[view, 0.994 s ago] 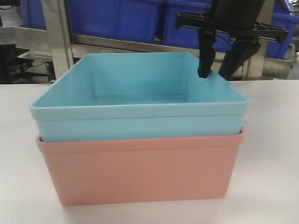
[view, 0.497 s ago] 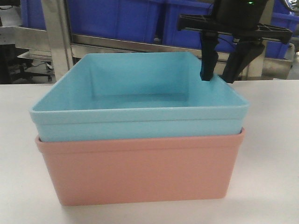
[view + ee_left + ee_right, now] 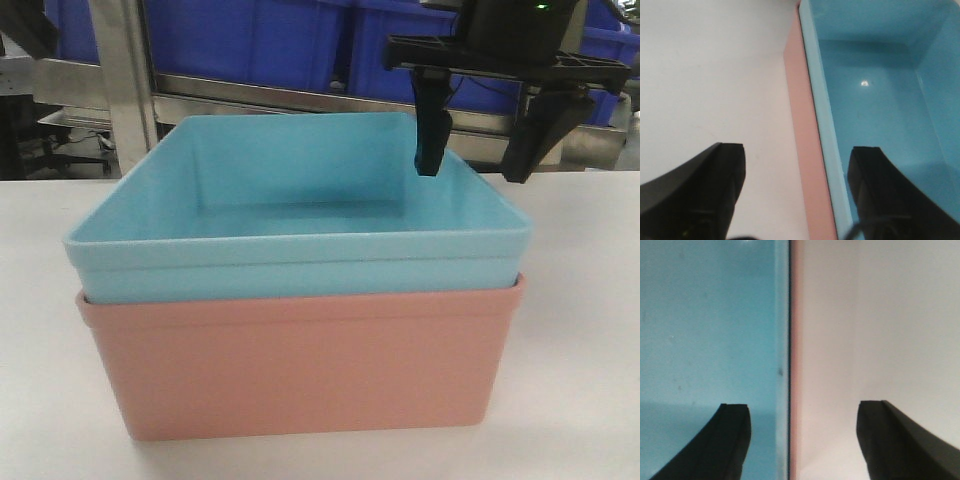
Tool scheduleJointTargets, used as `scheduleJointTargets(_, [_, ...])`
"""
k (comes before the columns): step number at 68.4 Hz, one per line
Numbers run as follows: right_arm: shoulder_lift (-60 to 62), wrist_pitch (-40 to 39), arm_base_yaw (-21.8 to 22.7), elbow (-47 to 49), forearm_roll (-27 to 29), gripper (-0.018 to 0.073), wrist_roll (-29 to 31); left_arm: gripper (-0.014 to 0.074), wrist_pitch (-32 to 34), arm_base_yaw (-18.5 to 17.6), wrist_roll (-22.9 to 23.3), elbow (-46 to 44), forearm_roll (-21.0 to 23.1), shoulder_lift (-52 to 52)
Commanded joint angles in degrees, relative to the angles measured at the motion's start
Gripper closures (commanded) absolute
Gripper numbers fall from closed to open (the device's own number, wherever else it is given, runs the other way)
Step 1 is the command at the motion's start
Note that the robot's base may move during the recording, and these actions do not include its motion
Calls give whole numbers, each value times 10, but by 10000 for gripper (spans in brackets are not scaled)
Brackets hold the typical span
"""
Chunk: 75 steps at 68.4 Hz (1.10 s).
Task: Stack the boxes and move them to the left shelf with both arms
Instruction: 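Move both grippers above opposite walls of the light-blue bin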
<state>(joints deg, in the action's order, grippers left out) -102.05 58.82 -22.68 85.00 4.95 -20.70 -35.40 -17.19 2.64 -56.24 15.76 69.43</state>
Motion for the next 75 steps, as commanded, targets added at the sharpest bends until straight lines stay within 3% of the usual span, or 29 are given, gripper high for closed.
scheduleJointTargets(1, [29, -18, 0, 20, -5, 8, 7, 241, -10, -24, 19, -59, -2, 27])
scheduleJointTargets(9, [29, -21, 0, 20, -5, 8, 7, 241, -56, -65, 85, -122, -45, 93])
scheduleJointTargets(20, [29, -21, -6, 20, -5, 8, -2, 241, -167, -129, 235, -220, -212, 188])
scheduleJointTargets(25, [29, -21, -13, 20, -6, 8, -6, 241, -209, -145, 278, -257, -247, 220])
scheduleJointTargets(39, [21, -23, -38, 20, -9, 9, -19, 241, -248, -150, 290, -319, -228, 276])
scheduleJointTargets(75, [-40, -18, -40, 20, -34, 9, -21, 241, -277, -149, 293, -320, -152, 331])
